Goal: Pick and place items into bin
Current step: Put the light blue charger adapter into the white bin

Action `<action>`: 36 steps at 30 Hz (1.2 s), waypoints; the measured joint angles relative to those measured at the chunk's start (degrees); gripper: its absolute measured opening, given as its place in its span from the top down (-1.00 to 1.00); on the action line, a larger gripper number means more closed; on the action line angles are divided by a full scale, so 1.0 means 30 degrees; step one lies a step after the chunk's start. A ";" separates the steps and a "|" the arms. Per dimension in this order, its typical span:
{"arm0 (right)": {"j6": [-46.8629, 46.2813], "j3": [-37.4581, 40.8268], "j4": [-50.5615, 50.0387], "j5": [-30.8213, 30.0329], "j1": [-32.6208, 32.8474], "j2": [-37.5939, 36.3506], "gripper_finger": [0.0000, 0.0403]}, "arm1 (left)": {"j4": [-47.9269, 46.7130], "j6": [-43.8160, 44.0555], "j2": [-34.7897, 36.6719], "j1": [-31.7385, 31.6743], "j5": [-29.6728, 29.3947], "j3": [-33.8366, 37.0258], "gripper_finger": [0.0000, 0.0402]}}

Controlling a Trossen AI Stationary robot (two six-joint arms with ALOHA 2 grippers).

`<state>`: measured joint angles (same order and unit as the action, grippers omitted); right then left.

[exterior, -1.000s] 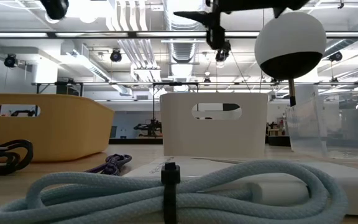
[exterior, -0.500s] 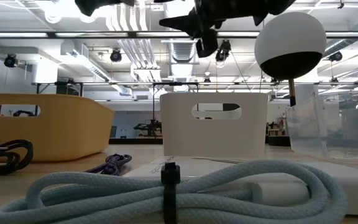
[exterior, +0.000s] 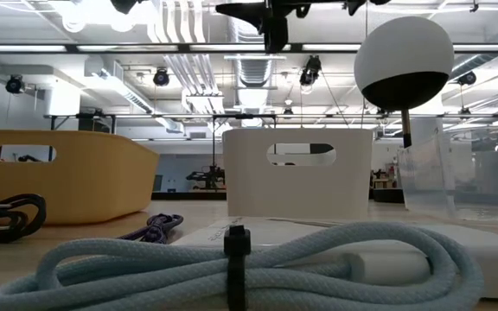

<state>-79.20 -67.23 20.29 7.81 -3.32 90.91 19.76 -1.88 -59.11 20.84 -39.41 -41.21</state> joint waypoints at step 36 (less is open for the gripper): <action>-0.0409 -0.0211 0.0580 0.0838 -0.0303 0.0068 -0.20 | 0.5038 -0.1599 -0.1712 -0.2818 0.3391 0.0138 0.01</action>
<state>-80.42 -67.86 22.03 10.33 -4.23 91.11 34.87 -6.68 -64.25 12.38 -29.23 -40.80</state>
